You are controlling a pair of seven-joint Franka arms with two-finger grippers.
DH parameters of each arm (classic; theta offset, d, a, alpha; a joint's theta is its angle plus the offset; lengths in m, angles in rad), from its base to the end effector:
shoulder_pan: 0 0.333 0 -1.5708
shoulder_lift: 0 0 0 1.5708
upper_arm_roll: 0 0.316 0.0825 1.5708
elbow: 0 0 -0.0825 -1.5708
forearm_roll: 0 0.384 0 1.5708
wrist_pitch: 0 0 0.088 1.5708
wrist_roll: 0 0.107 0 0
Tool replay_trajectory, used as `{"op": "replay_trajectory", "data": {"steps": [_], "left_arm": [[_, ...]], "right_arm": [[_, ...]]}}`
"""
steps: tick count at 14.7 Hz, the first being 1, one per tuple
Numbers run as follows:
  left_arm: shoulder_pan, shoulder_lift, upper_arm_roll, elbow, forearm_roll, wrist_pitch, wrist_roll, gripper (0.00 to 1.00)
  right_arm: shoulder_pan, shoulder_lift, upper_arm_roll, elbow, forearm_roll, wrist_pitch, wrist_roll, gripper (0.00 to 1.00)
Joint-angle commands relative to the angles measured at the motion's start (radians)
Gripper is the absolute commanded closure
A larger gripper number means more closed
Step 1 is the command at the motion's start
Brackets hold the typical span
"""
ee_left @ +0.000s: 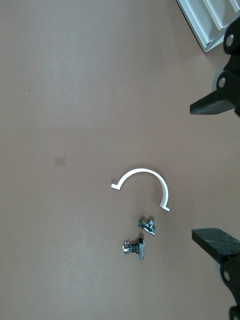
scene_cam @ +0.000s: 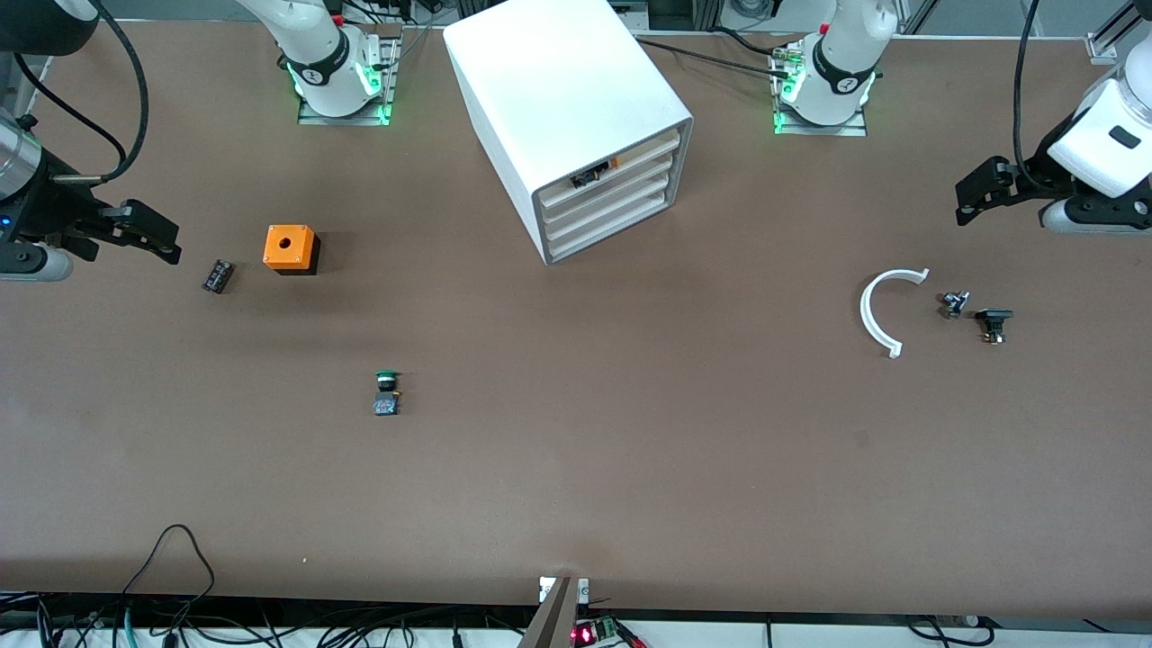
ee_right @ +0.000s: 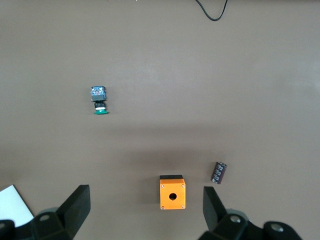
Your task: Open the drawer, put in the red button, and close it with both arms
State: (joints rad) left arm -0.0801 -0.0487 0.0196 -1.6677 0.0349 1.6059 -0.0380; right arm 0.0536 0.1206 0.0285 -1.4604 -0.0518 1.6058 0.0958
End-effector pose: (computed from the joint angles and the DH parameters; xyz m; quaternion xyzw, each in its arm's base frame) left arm 0.5404 -0.0289 0.6085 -0.9998 0.0120 0.0057 0.0173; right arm 0.5939 0.0424 0.6107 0.9996 -0.0064 0.0145 0.0230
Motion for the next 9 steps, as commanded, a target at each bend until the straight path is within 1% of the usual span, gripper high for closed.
{"op": "replay_trajectory", "data": {"steps": [1, 2, 5, 9], "left_arm": [[0.037, -0.013, -0.040, -0.014, -0.020, 0.003, 0.009, 0.00], [0.037, -0.013, -0.040, -0.012, -0.020, 0.002, 0.010, 0.00], [0.039, 0.000, -0.038, 0.006, -0.015, -0.014, 0.010, 0.00], [0.039, 0.000, -0.037, 0.013, -0.012, -0.017, 0.010, 0.00]], "right_arm": [[0.026, 0.008, 0.002, 0.047, -0.019, -0.004, -0.007, 0.00], [0.041, 0.007, 0.002, 0.057, -0.032, -0.007, -0.007, 0.00], [0.060, 0.010, 0.002, 0.057, -0.034, -0.003, -0.005, 0.00], [0.055, 0.024, -0.001, 0.057, -0.033, 0.016, -0.001, 0.00]]}}
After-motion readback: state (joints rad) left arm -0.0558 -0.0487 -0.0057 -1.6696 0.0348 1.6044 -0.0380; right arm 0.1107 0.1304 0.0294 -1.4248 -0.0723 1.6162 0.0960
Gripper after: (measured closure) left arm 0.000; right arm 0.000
